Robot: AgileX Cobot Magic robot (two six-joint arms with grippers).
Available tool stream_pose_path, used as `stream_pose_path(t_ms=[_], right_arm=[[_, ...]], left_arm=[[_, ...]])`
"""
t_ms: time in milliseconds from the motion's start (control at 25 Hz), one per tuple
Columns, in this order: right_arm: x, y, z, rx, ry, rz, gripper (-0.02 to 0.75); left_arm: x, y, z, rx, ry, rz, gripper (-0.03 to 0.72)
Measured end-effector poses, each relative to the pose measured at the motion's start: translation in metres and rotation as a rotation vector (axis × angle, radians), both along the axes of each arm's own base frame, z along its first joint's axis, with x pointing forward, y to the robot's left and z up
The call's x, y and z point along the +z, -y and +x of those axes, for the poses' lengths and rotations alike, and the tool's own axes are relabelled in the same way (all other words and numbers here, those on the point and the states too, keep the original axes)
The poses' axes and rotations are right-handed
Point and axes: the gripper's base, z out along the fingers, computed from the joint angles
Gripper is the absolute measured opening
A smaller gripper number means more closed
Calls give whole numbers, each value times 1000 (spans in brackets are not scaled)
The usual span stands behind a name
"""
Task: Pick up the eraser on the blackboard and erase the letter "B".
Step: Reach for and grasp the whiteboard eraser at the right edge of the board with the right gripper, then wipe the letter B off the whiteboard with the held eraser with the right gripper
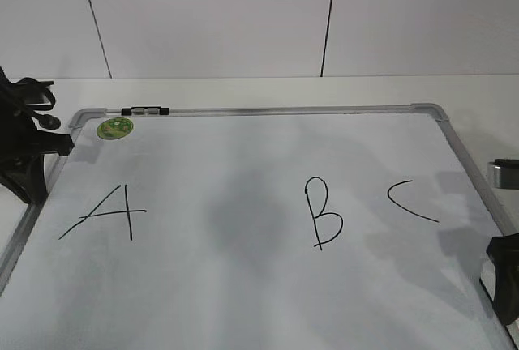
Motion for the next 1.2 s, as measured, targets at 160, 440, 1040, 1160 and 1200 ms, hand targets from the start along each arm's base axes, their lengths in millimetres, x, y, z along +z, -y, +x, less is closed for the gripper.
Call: stream_pose_path(t_ms=[160, 440, 1040, 1160, 1200], right_arm=[[0, 2, 0, -4, 1, -19, 672], [0, 2, 0, -8, 1, -25, 666], [-15, 2, 4, -25, -68, -32, 633], [-15, 2, 4, -27, -68, -31, 598], [-15, 2, 4, -25, -68, -32, 593]], left_arm=[[0, 0, 0, 0, 0, 0, 20], [0, 0, 0, 2, 0, -3, 20], [0, 1, 0, 4, 0, -6, 20], [0, 1, 0, 4, 0, -6, 20], [0, 1, 0, 4, 0, -6, 20]])
